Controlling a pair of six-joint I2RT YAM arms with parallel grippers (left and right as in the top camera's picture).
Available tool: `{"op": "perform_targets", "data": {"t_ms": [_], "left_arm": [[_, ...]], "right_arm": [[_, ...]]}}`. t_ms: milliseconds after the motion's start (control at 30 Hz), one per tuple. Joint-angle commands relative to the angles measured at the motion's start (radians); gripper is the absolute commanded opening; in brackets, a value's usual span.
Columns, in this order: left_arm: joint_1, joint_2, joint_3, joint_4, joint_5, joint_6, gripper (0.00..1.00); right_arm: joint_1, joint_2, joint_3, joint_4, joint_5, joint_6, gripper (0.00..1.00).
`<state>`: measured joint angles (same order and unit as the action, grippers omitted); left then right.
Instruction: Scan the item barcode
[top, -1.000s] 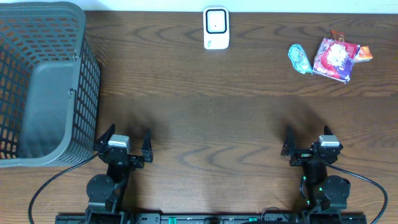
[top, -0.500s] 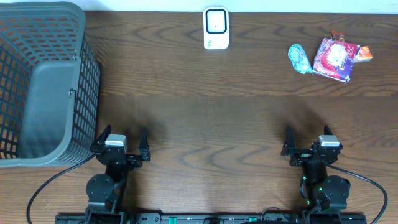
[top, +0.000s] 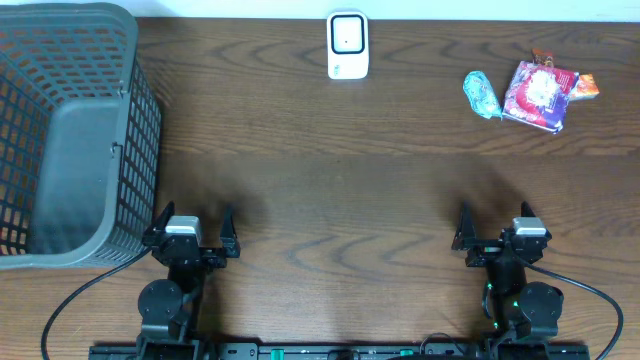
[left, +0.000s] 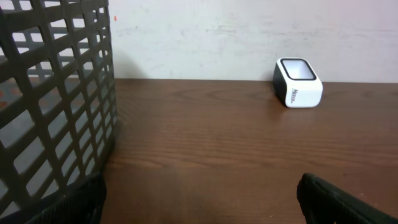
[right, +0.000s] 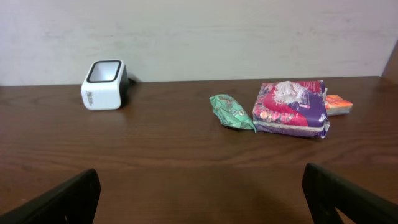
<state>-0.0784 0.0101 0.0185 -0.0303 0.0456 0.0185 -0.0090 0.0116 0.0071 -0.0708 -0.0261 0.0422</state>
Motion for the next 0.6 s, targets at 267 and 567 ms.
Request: {"op": "perform_targets", "data": {"t_ms": [267, 567], "left_arm": [[0.006, -0.009, -0.015, -0.048, -0.058, -0.042, 0.98], [0.011, -0.009, -0.014, -0.047, -0.053, 0.007, 0.98]], "right_arm": [[-0.016, -0.006, -0.001, -0.005, 0.005, 0.013, 0.99], [-0.016, -0.006, -0.001, -0.005, 0.005, 0.013, 0.99]]}}
